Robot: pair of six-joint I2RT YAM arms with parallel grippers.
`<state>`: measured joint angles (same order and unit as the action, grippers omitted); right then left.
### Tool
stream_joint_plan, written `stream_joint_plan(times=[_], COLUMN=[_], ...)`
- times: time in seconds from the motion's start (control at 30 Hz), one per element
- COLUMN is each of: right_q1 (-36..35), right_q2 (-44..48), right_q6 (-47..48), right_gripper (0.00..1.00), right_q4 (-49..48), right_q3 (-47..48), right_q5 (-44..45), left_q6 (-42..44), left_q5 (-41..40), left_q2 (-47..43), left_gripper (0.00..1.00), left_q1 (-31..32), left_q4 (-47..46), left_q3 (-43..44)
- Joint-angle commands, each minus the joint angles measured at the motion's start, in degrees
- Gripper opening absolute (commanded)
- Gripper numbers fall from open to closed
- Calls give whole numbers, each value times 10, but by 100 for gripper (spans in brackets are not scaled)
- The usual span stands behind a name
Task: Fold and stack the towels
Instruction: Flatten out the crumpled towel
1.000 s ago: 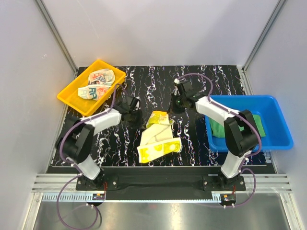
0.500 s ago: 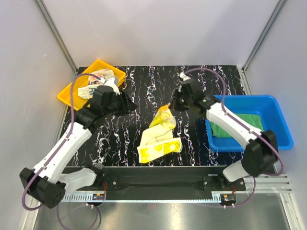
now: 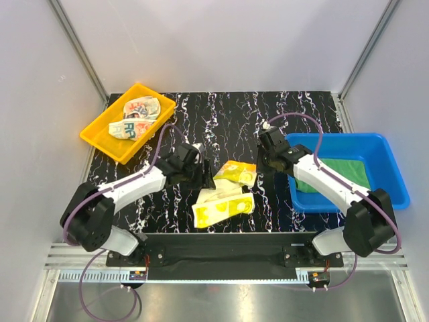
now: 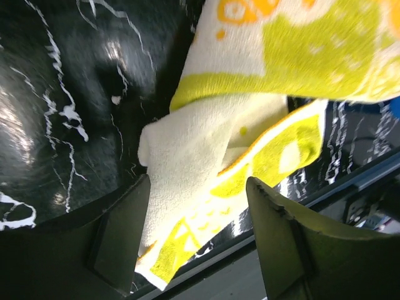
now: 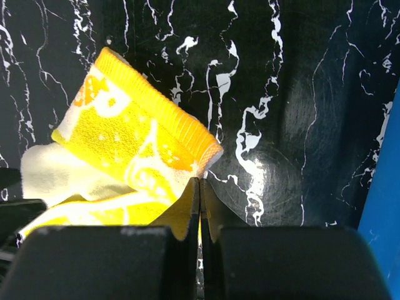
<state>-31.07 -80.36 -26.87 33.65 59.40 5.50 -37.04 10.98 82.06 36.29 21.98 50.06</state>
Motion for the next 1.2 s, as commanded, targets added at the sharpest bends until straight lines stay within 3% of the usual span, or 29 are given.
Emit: stream_joint_plan(times=[0.0, 0.07, 0.17, 0.2, 0.23, 0.27, 0.33, 0.5, 0.6, 0.8, 0.9, 0.97, 1.03, 1.1, 1.13, 1.17], right_q1=[0, 0, -1, -1, 0, -1, 0, -6, -8, -4, -4, -5, -7, -13, -15, -23], right_q2=[2, -14, -37, -46, -68, -79, -109, -191, -184, -185, -172, -189, -216, -237, -261, -276], right_q6=[-5, -2, -6, -9, -11, -11, -16, -50, -64, -47, -39, -29, -28, -29, -30, -42], right_gripper=[0, 0, 0, 0, 0, 0, 0, 0, 0, 0, 0, 7, 15, 19, 21, 30], right_q4=[-32, -66, -131, -138, -145, -149, -193, -191, -148, -83, -127, -122, -133, -159, -166, -163], right_q3=[0, 2, 5, 25, 38, 52, 84, 198, 204, 145, 99, 112, 125, 150, 159, 187], right_q5=[7, -19, -73, -86, -108, -122, -151, -191, -163, -75, -97, -102, -116, -146, -150, -142], left_q6=[-1, -15, -14, -9, -6, -6, -8, 6, 3, -68, -94, -106, -116, -115, -105, -94], left_q5=[1, -3, 1, -9, -52, -81, -177, -261, -220, -68, -63, -83, -120, -158, -170, -184], left_q2=[5, 19, 42, 47, 51, 47, 1, -120, -169, -201, -185, -188, -209, -227, -230, -226], left_gripper=[66, 62, 35, 9, 0, 0, 0, 0, 0, 0, 0, 2, 22, 54, 60, 63], left_q1=[7, 7, 5, 4, -2, -5, -18, -36, -35, -11, 11, 14, 14, 10, 5, -15], left_q4=[-62, -82, -80, -60, 3, 34, 107, 225, 236, 92, 85, 104, 140, 177, 189, 205], left_q3=[-18, -19, -2, 11, 40, 51, 73, 135, 144, -47, -100, -115, -103, -73, -34, -12])
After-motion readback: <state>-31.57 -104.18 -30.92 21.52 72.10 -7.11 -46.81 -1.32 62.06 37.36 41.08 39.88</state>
